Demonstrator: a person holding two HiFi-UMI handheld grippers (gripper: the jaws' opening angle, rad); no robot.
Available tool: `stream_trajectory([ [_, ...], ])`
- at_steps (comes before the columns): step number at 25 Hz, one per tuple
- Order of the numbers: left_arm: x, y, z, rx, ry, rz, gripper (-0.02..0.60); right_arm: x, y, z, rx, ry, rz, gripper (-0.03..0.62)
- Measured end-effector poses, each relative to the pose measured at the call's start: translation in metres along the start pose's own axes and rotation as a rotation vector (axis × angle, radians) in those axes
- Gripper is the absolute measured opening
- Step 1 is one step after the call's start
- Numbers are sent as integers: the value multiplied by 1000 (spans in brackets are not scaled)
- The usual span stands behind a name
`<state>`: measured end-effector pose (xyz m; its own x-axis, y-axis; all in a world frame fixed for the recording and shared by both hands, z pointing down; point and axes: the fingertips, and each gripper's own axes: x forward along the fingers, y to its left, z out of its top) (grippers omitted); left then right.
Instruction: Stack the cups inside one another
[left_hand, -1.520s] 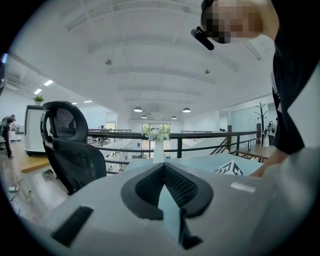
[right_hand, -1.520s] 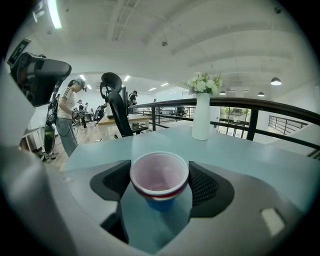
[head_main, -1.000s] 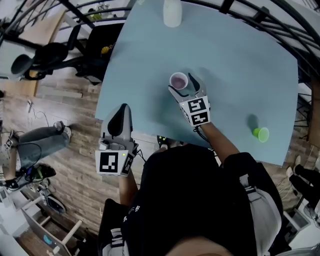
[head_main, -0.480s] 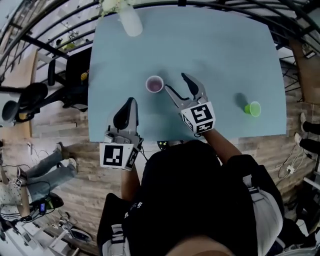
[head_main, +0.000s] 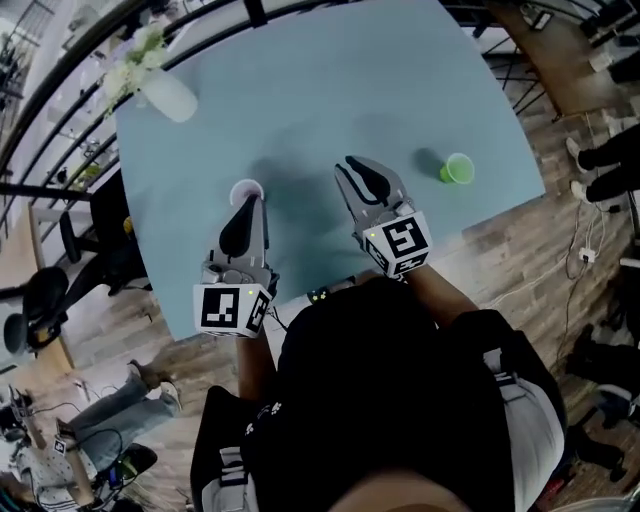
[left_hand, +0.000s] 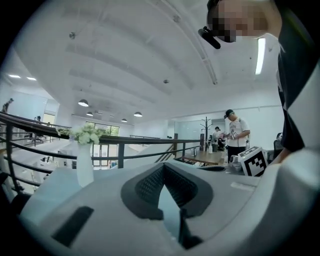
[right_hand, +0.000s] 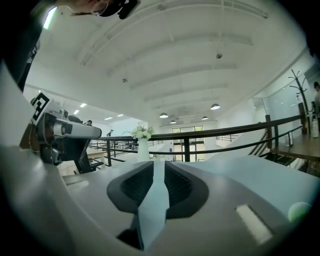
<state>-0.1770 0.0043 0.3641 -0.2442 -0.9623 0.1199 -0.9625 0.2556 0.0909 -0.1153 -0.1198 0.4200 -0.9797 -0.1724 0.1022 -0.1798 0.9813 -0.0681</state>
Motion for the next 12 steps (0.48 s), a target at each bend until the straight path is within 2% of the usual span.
stream_trajectory([
  [2,15,-13,-2,4,1,-47,-8,-15,-18,0,2,-4,-49,58],
  [12,87,-90,-8,23,33,-305,-8,-108,-120,-11,17,7,-399,86],
])
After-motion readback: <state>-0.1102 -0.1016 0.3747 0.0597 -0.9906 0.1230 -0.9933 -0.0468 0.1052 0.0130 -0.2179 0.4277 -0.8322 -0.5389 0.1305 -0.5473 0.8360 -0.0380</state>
